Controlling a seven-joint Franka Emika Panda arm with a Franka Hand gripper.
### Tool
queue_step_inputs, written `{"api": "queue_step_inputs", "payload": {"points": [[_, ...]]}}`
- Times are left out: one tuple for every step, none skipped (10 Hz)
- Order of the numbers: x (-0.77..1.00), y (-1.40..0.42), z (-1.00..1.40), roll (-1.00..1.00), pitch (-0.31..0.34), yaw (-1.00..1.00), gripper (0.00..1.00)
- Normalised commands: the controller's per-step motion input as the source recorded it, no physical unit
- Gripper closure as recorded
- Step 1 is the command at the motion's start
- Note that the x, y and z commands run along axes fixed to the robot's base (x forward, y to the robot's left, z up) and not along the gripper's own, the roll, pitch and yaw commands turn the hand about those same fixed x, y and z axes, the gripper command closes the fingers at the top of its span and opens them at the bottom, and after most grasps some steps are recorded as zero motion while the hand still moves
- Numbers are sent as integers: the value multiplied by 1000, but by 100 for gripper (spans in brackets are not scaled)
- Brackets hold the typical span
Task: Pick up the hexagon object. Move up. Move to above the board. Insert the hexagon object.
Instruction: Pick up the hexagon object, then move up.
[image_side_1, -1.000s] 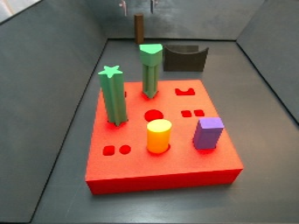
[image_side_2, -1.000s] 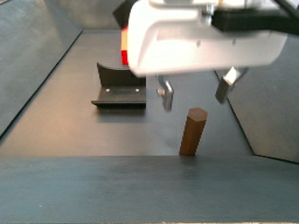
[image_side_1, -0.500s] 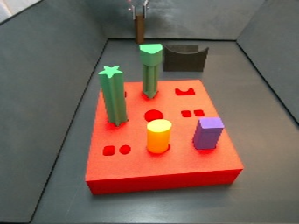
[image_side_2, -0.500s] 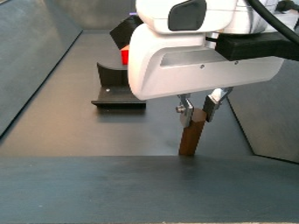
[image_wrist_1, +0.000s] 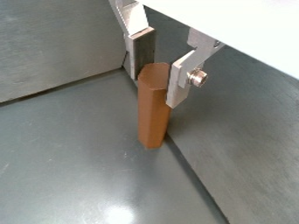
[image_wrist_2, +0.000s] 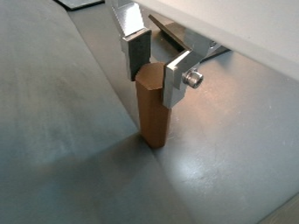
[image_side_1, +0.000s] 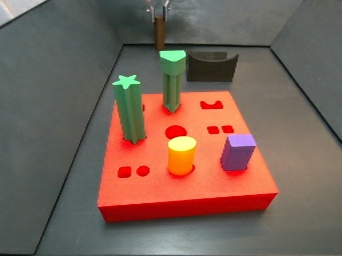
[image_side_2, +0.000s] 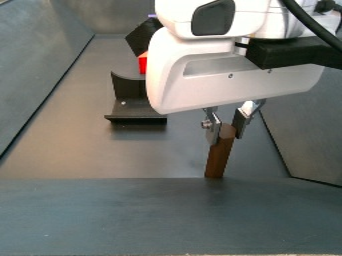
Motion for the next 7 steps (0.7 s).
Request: {"api": "queue_step_inputs", "payload": {"points": [[0, 0, 0, 0, 0, 0, 100], [0, 0, 0, 0, 0, 0, 100], [0, 0, 0, 0, 0, 0, 100], [0, 0, 0, 0, 0, 0, 100], [0, 0, 0, 0, 0, 0, 100], [0, 0, 833, 0, 0, 0, 100], [6, -30, 820, -5, 4, 20, 100]]}}
